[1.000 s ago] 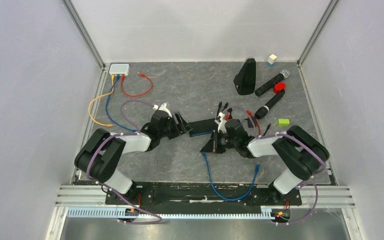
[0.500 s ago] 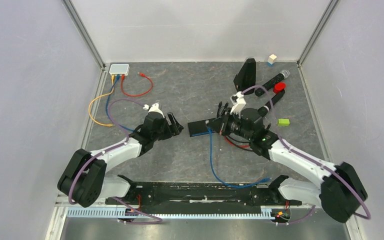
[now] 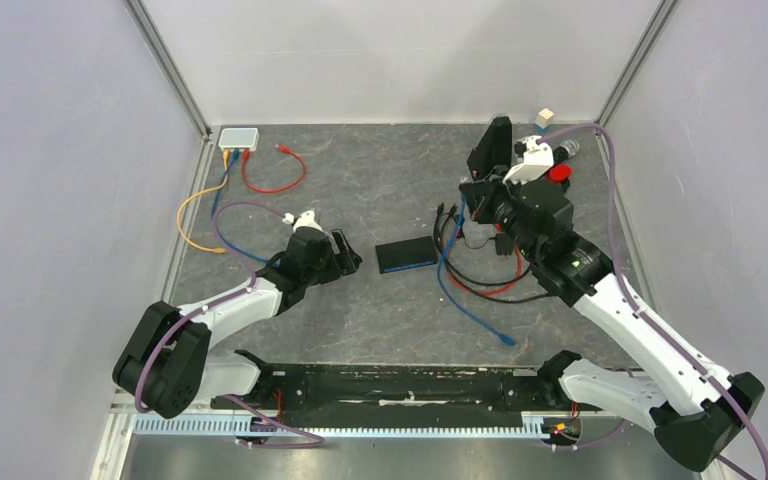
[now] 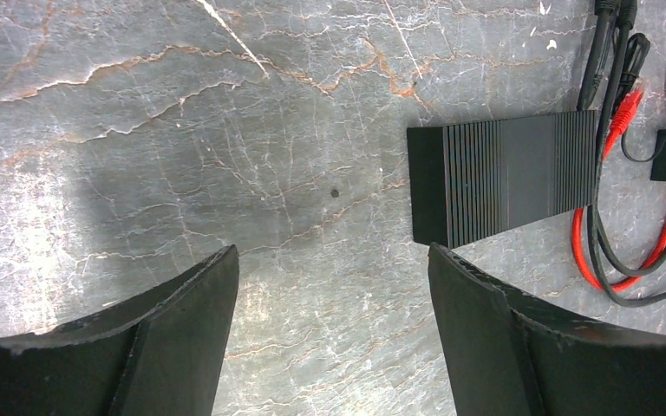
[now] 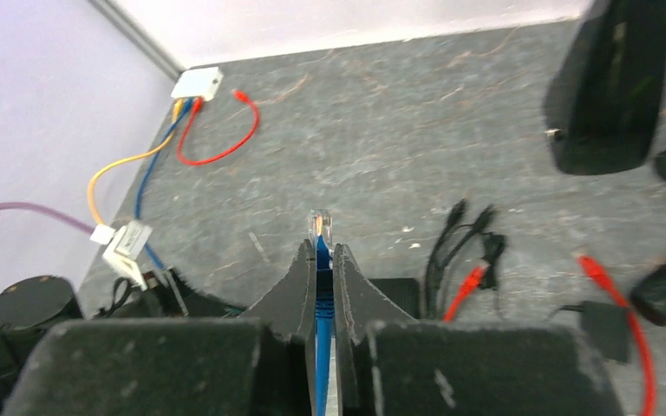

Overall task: Pull the plug from the switch port
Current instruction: Place the connector at the center of the board.

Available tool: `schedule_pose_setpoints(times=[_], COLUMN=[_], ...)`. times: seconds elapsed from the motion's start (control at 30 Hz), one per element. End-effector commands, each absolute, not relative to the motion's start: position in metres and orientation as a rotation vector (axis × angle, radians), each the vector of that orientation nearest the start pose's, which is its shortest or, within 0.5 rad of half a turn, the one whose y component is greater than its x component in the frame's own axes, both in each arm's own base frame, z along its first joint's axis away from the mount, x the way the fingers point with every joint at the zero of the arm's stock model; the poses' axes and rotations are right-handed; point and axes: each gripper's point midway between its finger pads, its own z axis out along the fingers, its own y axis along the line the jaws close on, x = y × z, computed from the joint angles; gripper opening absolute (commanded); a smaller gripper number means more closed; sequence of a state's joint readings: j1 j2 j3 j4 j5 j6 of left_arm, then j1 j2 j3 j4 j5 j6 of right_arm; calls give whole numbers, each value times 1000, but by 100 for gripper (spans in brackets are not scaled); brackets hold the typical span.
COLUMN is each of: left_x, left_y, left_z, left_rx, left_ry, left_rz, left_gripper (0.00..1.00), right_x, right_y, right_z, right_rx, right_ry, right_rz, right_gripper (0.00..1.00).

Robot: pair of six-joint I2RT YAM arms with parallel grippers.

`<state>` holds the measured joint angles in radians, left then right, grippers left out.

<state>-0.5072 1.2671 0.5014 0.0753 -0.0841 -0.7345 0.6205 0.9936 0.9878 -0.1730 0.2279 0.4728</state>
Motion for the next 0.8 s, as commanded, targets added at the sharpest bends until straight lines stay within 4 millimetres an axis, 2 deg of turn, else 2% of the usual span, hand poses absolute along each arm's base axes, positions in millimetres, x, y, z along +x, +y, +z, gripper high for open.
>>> schedule_pose_setpoints(times=[0.0,0.13,0.2,0.23,0.3,0.4,0.53,0.63,0.77], left_x=[292,292,292,292,292,293,293,292,290], left_y=[-172,-176,-179,-180,-183,-188,-189,-187,-186], left_z=[57,53,51,49,48,50,53,52,51], left_rx=[-281,-276,-271,-268,-266,-256,-248,-252,-256], left_ry=[2288,2308,2318,2325,2333,2327,2314,2316,2320], left_rz=[-525,-536,-546,-551,-564,-598,-610,-601,-599], left_gripper=[85,85,85,85,85,84,84,85,85], right_x=[306,303,306,308,313,328,353,377,407], right_y=[159,145,139,138,134,124,128,128,142], right_z=[337,368,371,366,350,308,258,224,191], right_rx=[40,-11,-49,-75,-87,-117,-191,-189,-163], right_ry=[1754,1693,1736,1766,1816,1923,2057,2124,2165], right_rz=[413,340,260,224,170,120,230,236,364], right_gripper=[0,0,0,0,0,0,0,0,0])
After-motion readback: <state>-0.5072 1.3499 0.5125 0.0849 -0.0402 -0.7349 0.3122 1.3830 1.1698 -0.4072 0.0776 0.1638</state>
